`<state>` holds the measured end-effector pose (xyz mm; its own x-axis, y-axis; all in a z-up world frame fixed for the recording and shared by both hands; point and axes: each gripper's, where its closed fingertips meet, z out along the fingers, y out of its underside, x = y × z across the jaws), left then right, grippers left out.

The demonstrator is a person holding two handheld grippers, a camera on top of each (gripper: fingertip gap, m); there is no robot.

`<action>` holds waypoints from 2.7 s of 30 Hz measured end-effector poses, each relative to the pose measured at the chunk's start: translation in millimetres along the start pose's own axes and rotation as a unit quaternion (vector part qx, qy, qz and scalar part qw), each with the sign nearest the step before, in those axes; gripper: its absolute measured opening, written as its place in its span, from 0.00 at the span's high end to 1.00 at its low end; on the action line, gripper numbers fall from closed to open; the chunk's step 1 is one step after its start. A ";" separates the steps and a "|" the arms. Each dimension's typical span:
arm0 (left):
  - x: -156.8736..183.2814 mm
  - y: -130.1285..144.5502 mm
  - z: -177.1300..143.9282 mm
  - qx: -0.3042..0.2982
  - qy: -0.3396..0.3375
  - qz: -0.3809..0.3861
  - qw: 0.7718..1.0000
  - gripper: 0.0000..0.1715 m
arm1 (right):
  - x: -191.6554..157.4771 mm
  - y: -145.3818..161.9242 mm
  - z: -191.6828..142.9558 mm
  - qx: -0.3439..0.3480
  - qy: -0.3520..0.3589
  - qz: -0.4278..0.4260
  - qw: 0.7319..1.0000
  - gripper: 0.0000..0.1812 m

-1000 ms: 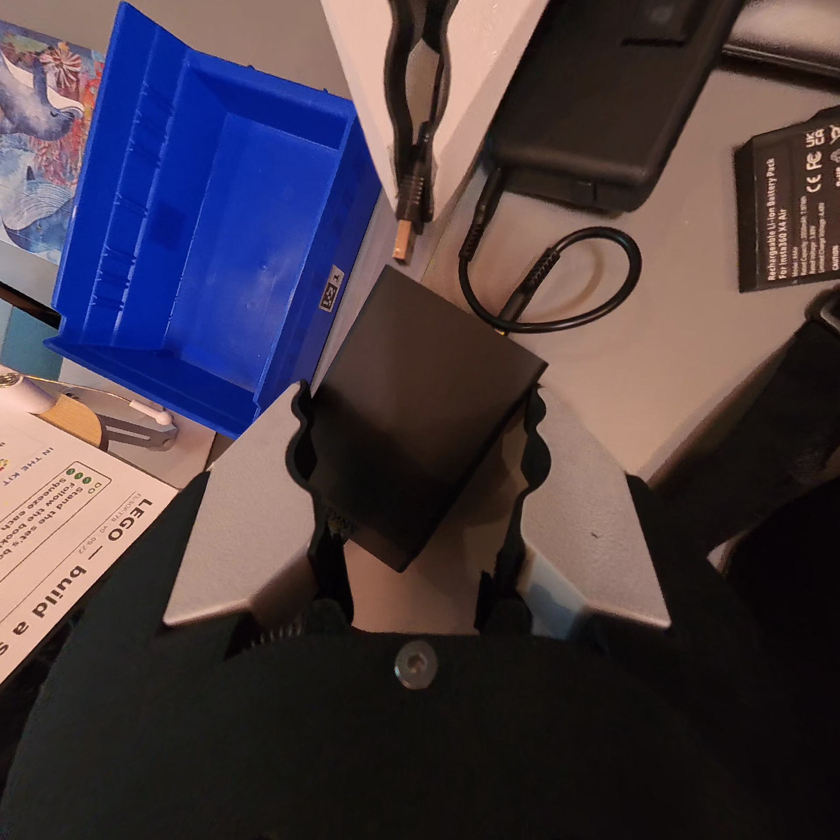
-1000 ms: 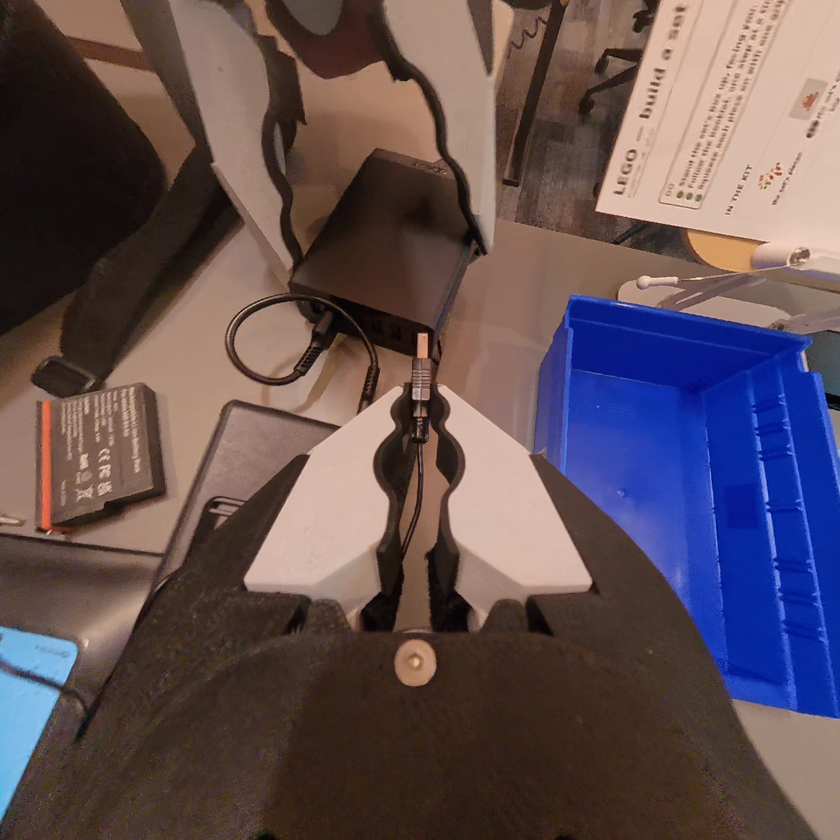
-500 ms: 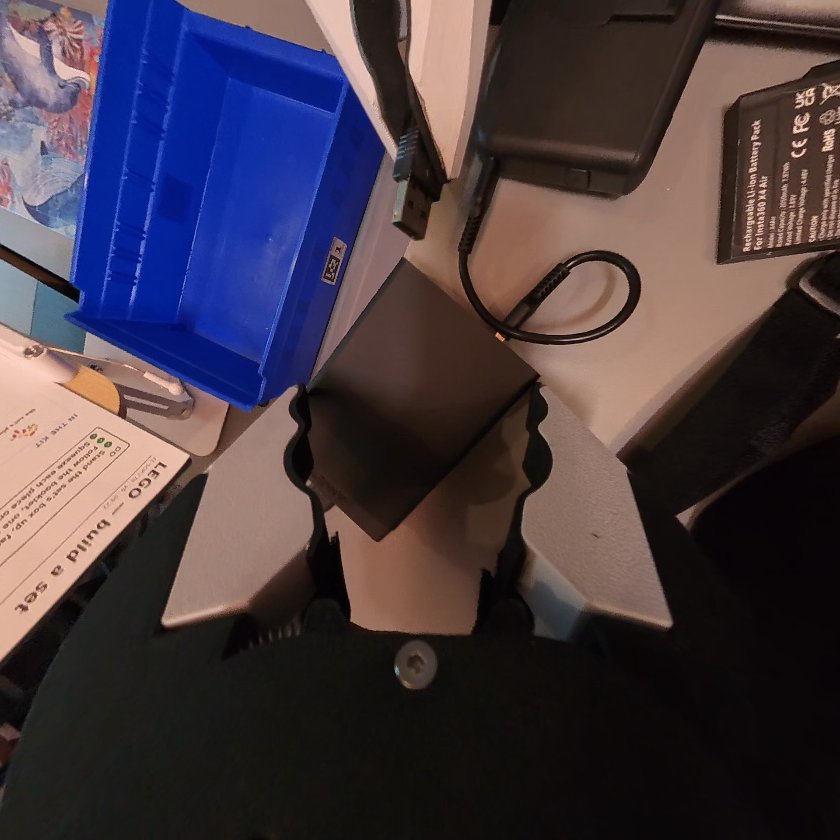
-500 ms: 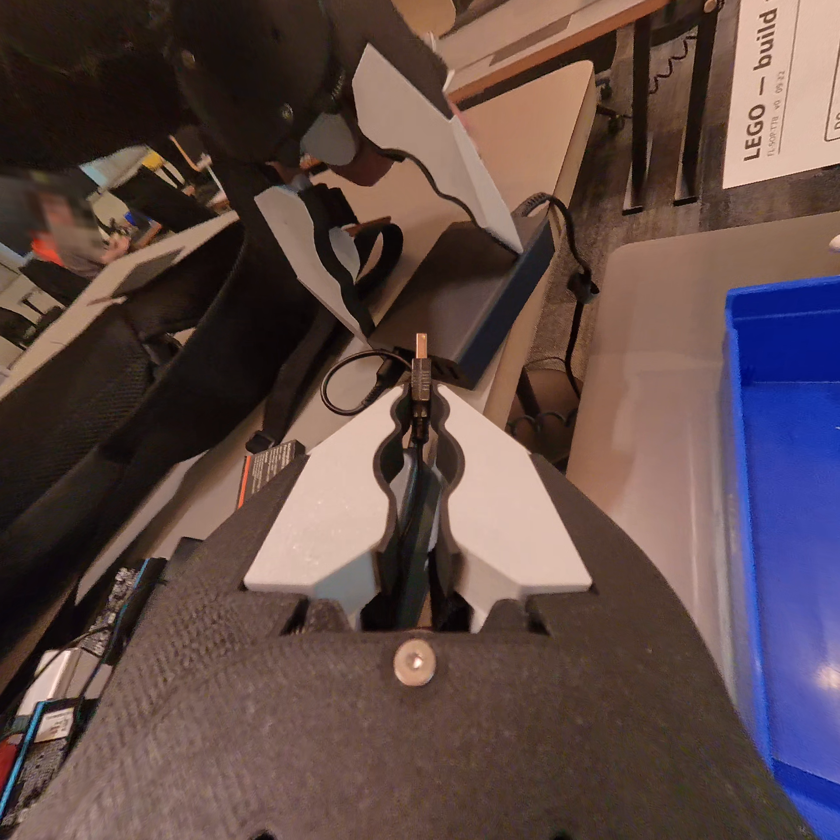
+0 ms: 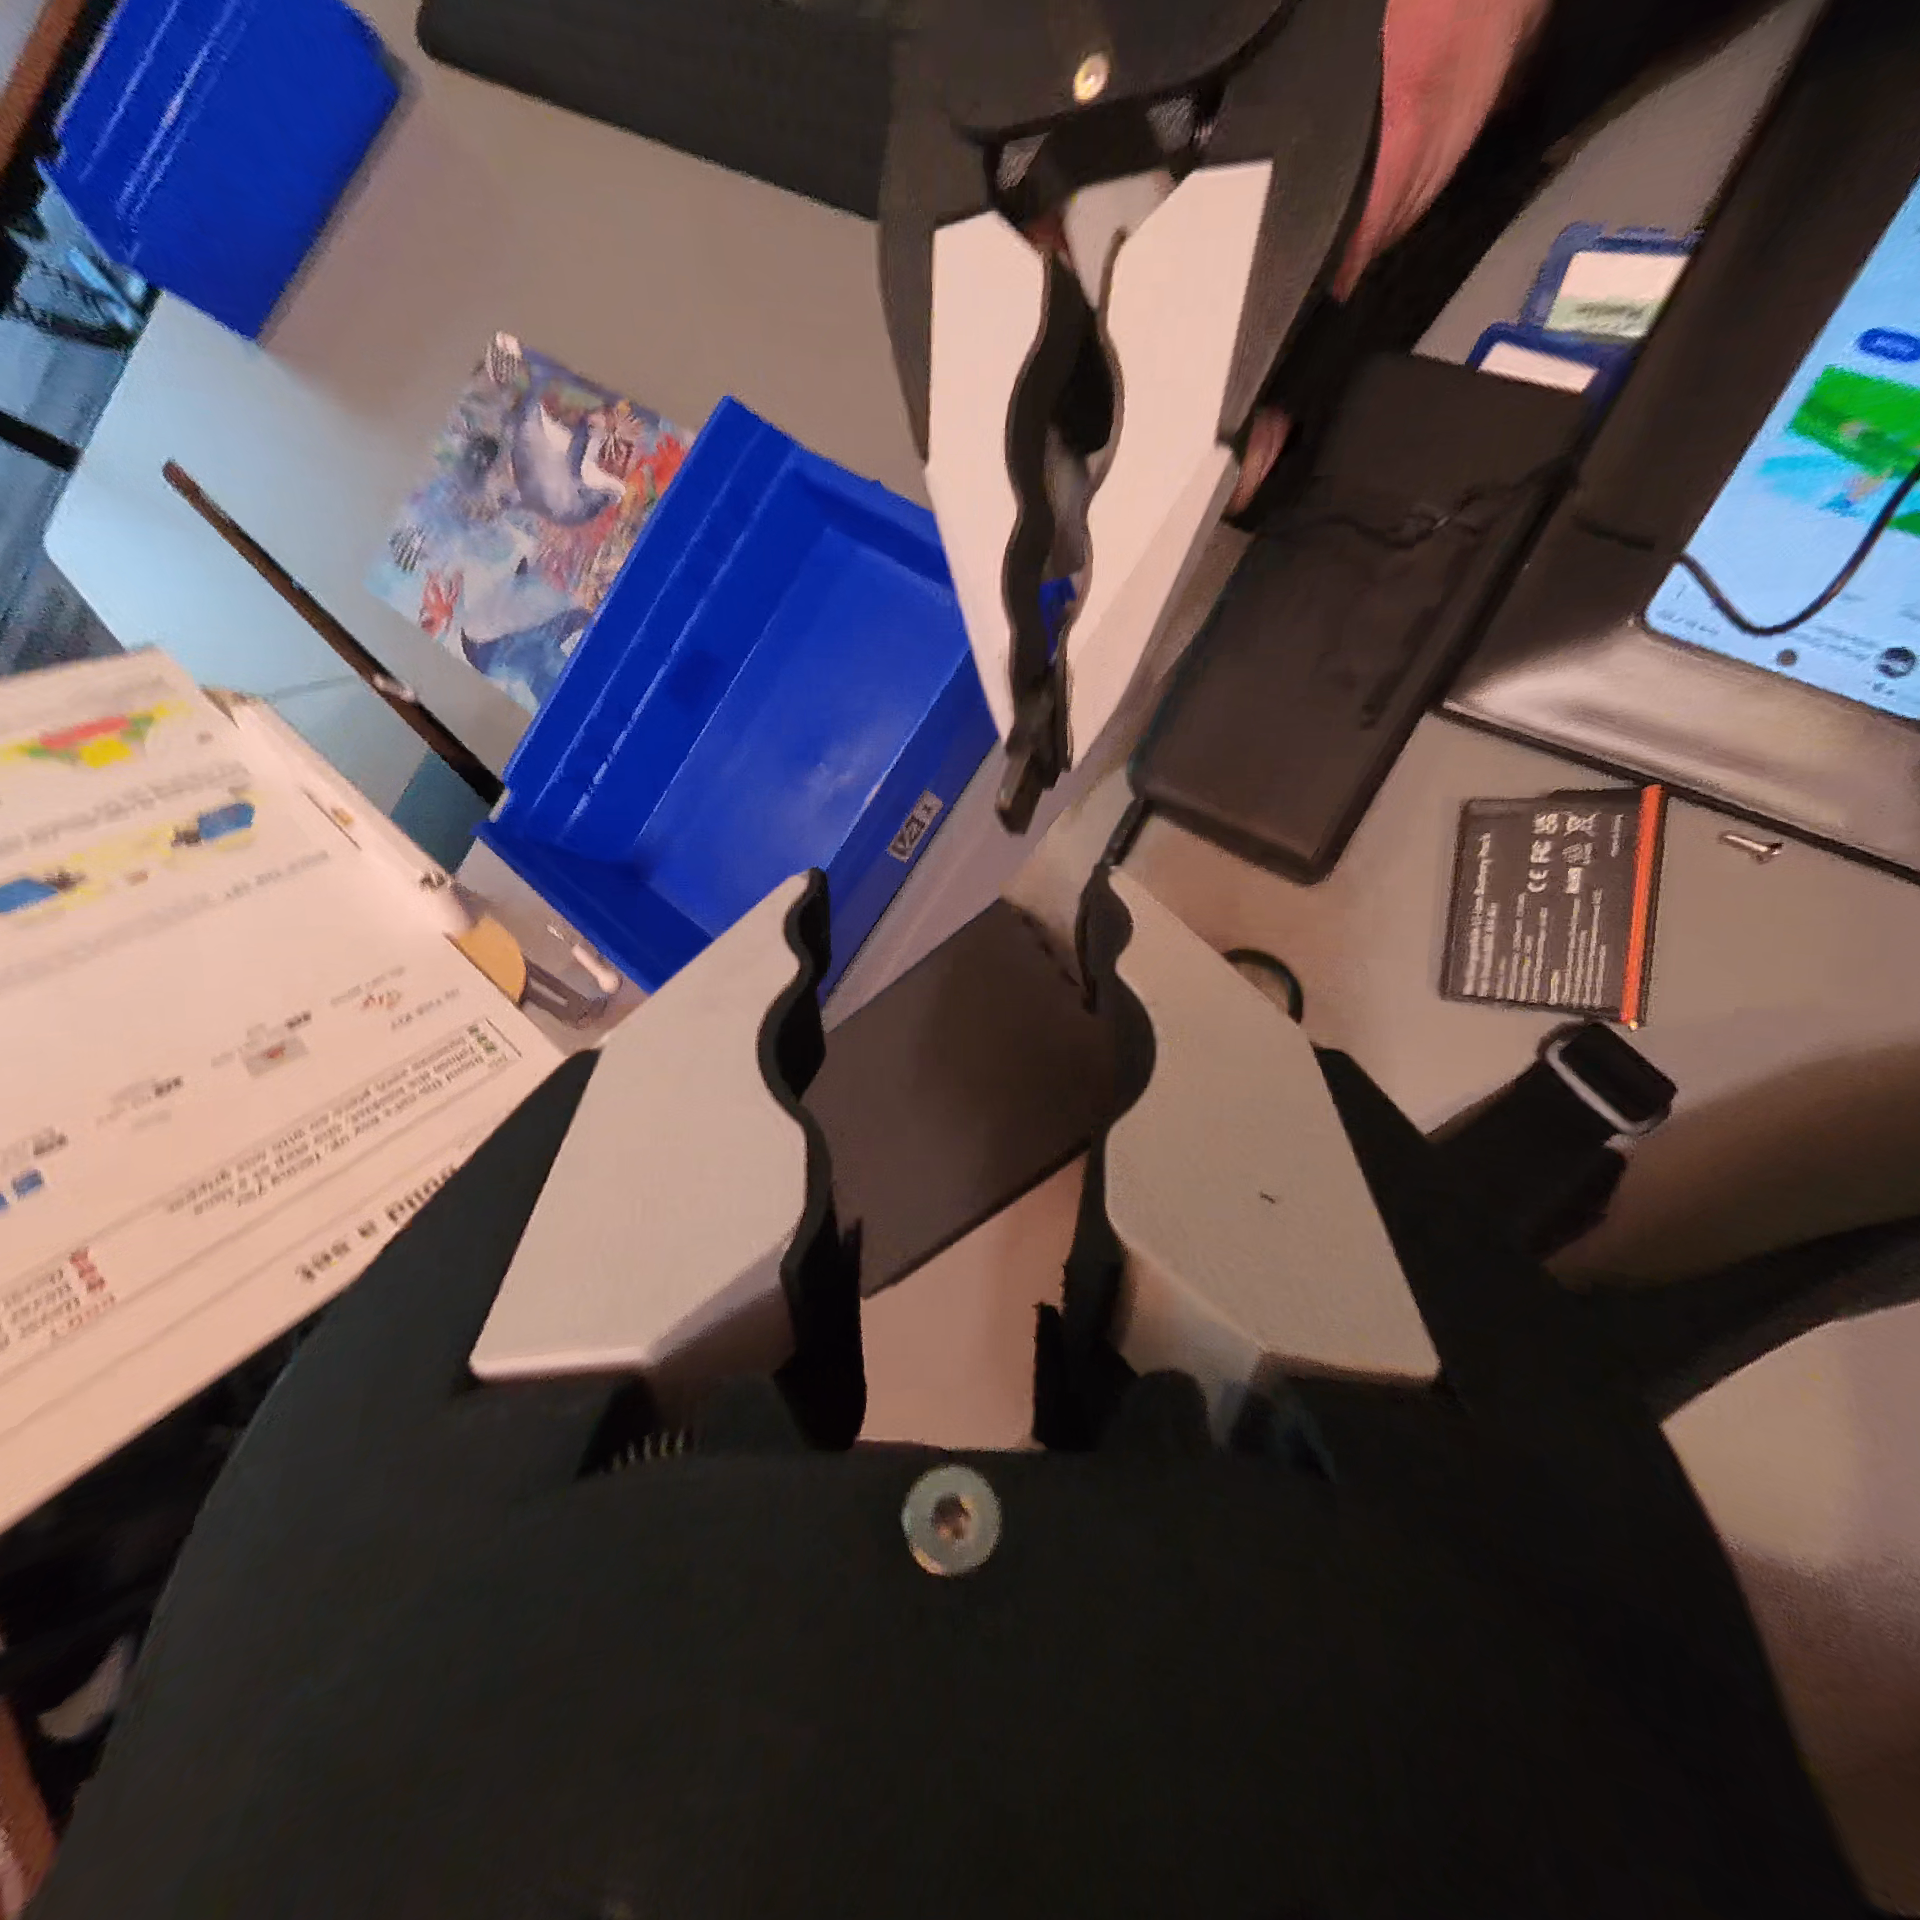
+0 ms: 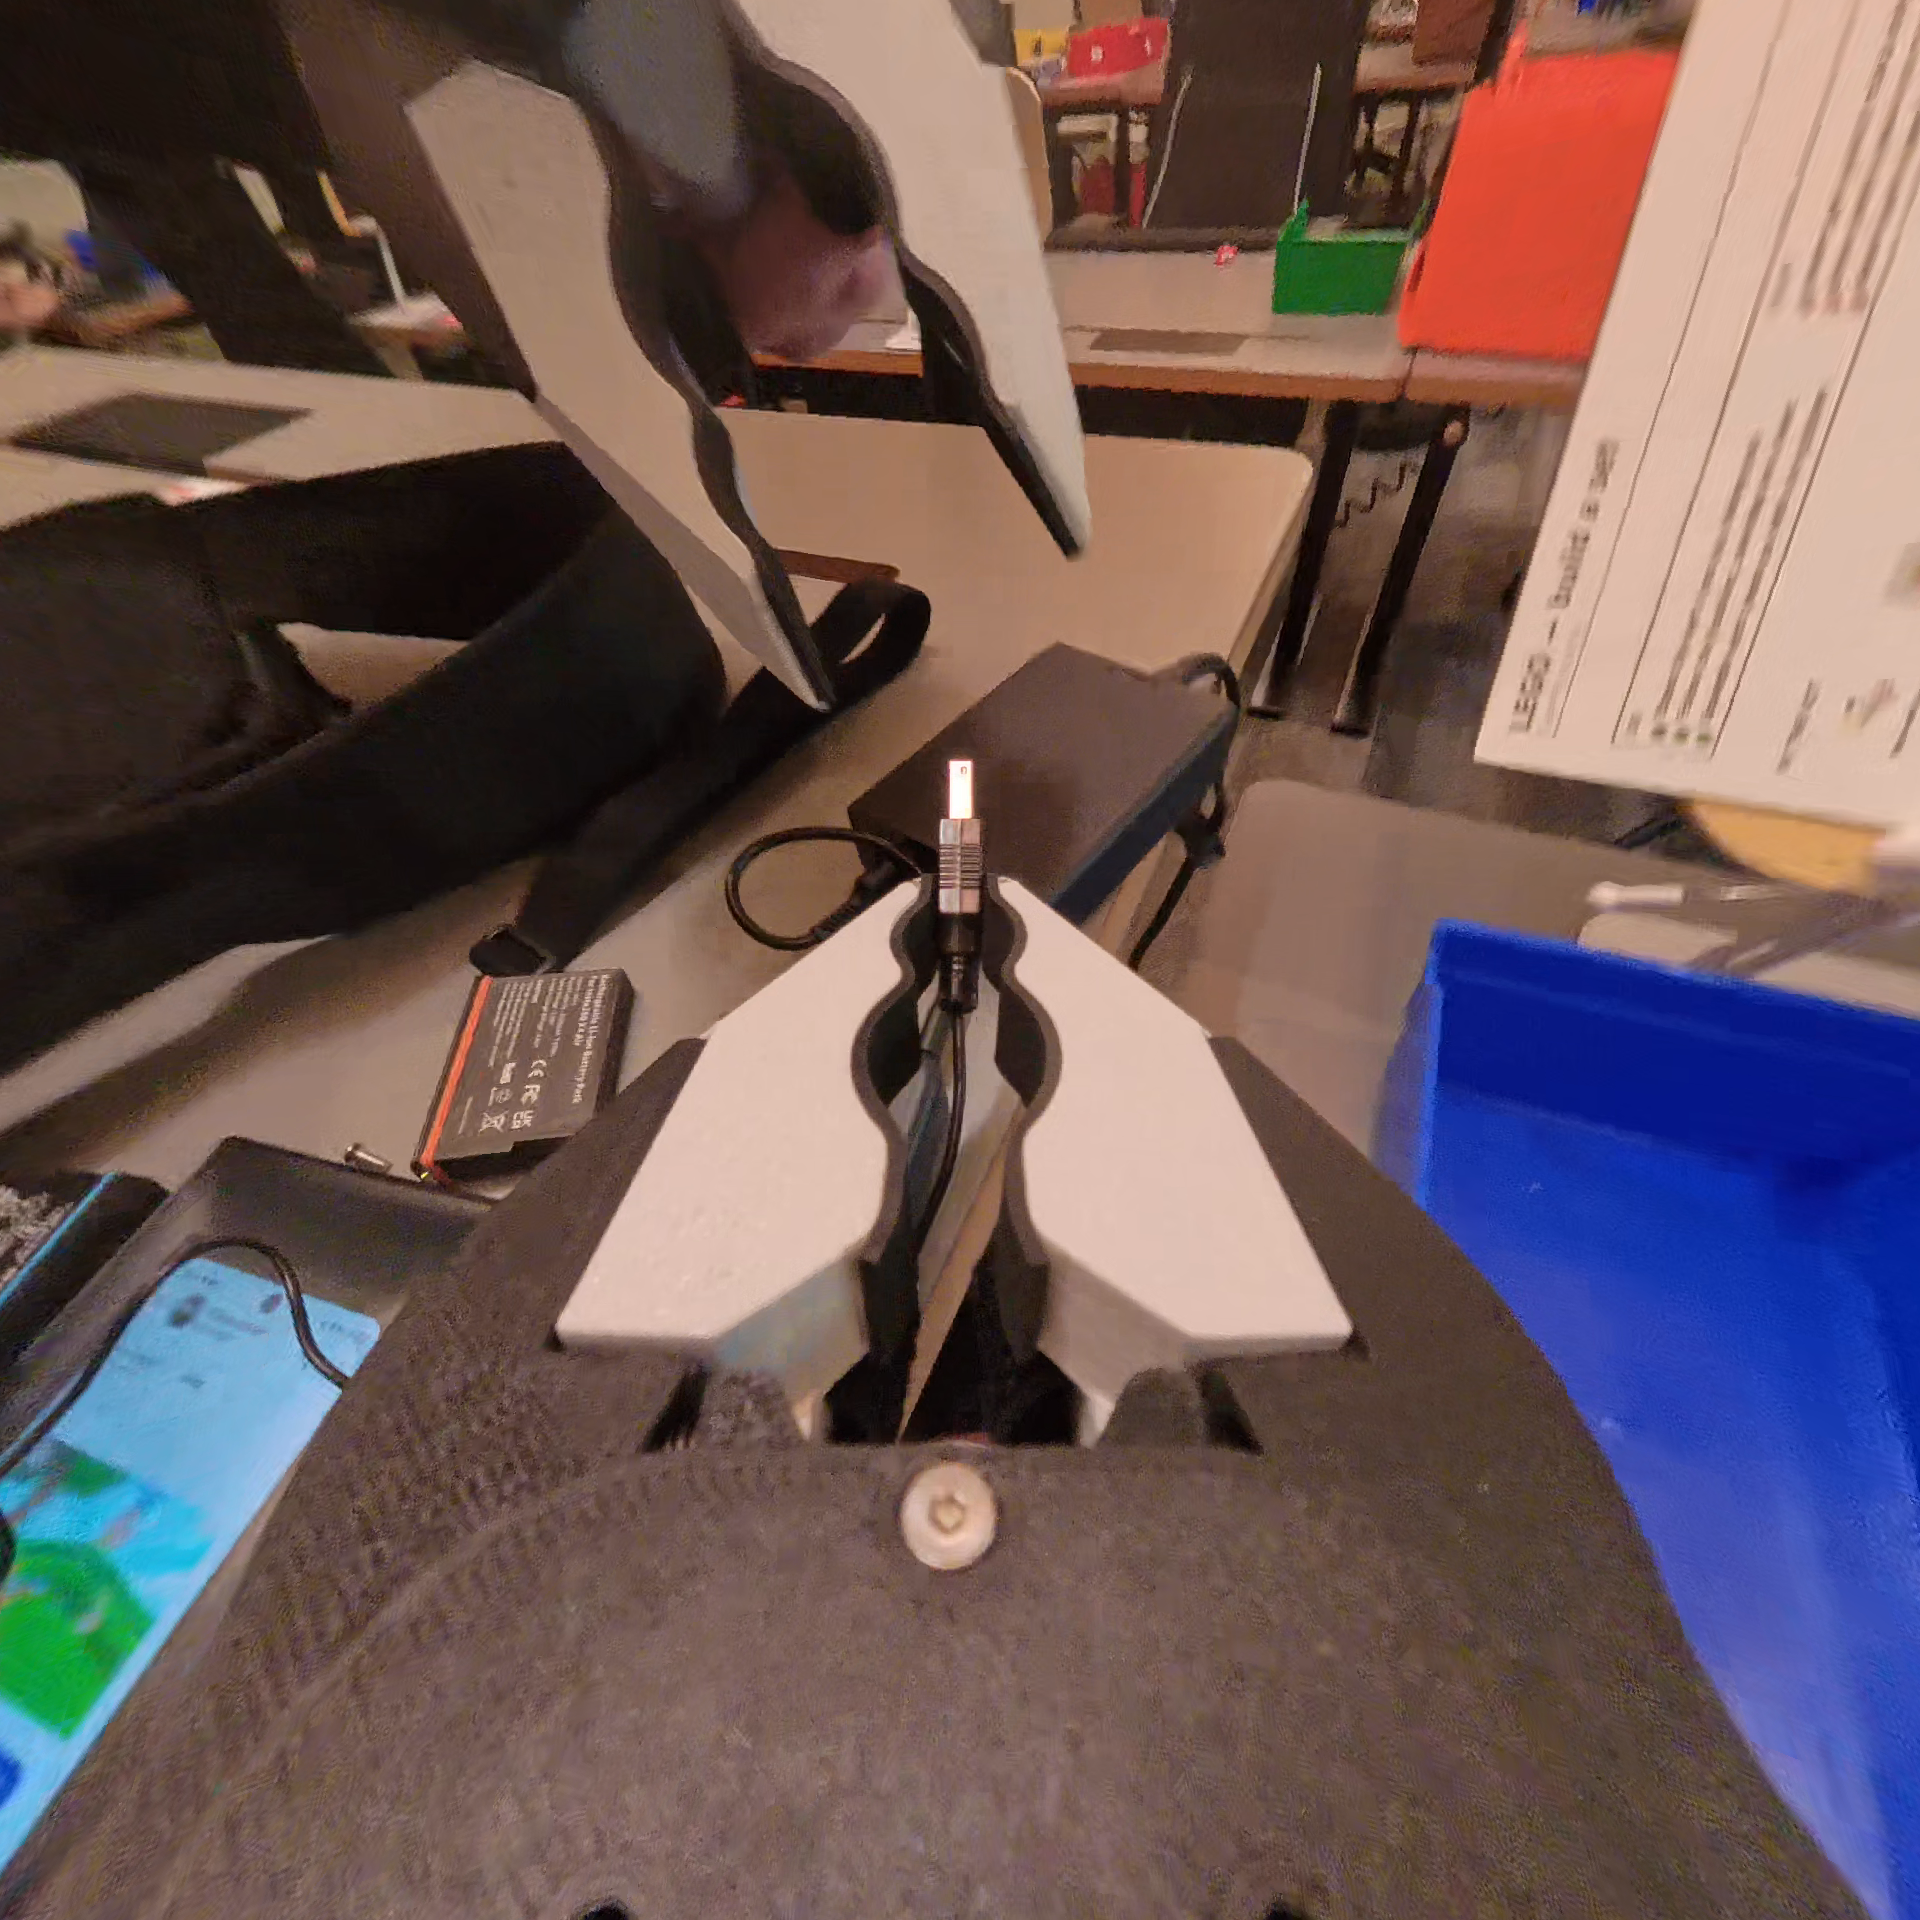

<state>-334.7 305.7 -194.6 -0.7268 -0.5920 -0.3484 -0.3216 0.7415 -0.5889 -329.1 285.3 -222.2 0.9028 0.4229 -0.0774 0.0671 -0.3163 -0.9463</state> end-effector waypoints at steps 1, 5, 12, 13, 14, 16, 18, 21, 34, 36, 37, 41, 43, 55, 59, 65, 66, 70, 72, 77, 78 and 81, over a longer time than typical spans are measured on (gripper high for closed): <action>2.2 -6.8 1.3 0.001 -0.007 0.016 1.000 0.75 | -3.5 -2.6 -0.1 -0.002 -0.001 -0.008 1.000 0.97; 11.5 -15.9 5.8 -0.014 -0.015 0.065 0.998 0.81 | -13.1 -12.7 -3.9 0.001 -0.003 -0.056 0.998 0.97; 19.2 -28.2 2.7 -0.002 -0.026 0.101 0.995 0.99 | -17.8 -24.1 -10.2 0.008 -0.011 -0.076 0.997 0.97; 20.0 -30.5 1.2 -0.001 -0.033 0.112 0.993 0.99 | -19.2 -25.7 -11.9 0.014 -0.022 -0.067 0.997 0.97; 21.0 -32.1 -0.3 -0.002 -0.041 0.128 0.991 0.99 | -20.8 -28.6 -14.1 0.025 -0.036 -0.051 0.998 0.97; 23.3 -35.9 -4.3 -0.005 -0.057 0.158 0.986 1.00 | -25.3 -34.8 -18.9 0.046 -0.076 -0.008 0.996 0.96; 23.7 -40.1 -8.9 -0.005 -0.075 0.174 0.982 1.00 | -27.7 -40.4 -21.9 0.062 -0.102 0.021 0.993 0.95; 21.7 -43.3 -15.4 -0.021 -0.116 0.228 0.967 1.00 | -28.8 -46.1 -23.4 0.073 -0.142 0.090 0.983 0.88; 16.6 -61.5 -34.3 -0.060 -0.250 0.439 0.861 1.00 | -40.0 -71.4 -39.6 0.110 -0.371 0.422 0.820 0.88; 18.1 -66.0 -34.8 -0.055 -0.256 0.459 0.849 1.00 | -40.8 -75.1 -38.6 0.118 -0.378 0.430 0.811 0.90; 18.7 -68.1 -35.6 -0.051 -0.257 0.466 0.845 1.00 | -43.4 -74.6 -38.5 0.114 -0.381 0.426 0.812 0.92; 15.4 -66.1 -34.4 -0.047 -0.265 0.454 0.849 1.00 | -39.8 -73.9 -36.3 0.112 -0.343 0.399 0.843 0.94; 13.1 -62.5 -33.7 -0.046 -0.267 0.433 0.860 0.97 | -36.3 -69.5 -33.9 0.100 -0.309 0.375 0.868 0.95; 1.3 54.2 3.2 -0.171 0.022 0.223 0.959 0.39 | 4.0 -5.2 -23.6 -0.024 -0.056 0.211 0.976 0.97; 2.6 66.2 25.2 -0.183 0.084 0.221 0.954 0.44 | 14.6 13.9 -19.0 -0.057 -0.009 0.178 0.982 0.97; 12.0 86.4 44.6 -0.214 0.157 0.204 0.942 0.48 | 19.8 30.2 -10.8 -0.076 0.010 0.166 0.983 0.97; 13.7 90.3 46.2 -0.219 0.165 0.195 0.942 0.48 | 20.9 34.3 -9.7 -0.089 0.017 0.151 0.984 0.97; 11.8 87.9 50.3 -0.213 0.174 0.168 0.947 0.48 | 25.6 41.3 -5.5 -0.104 0.037 0.128 0.986 0.97; 8.3 84.4 54.4 -0.206 0.168 0.142 0.954 0.48 | 30.9 46.0 -5.2 -0.114 0.055 0.109 0.986 0.97; -1.1 77.3 64.1 -0.196 0.157 0.073 0.965 0.48 | 34.7 50.5 -0.8 -0.119 0.069 0.088 0.987 0.98; -2.1 76.1 65.5 -0.193 0.157 0.063 0.966 0.48 | 36.6 52.1 0.1 -0.124 0.075 0.079 0.986 0.98; -3.4 74.6 67.4 -0.185 0.158 0.048 0.969 0.48 | 40.4 50.9 4.2 -0.123 0.087 0.059 0.987 0.97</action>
<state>-315.3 341.7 -286.5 -0.8948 -0.4321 -0.1126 -0.3967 0.8850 -0.2436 -291.0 289.9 -274.8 0.9681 0.2264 -0.1069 0.0397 -0.5605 -0.8272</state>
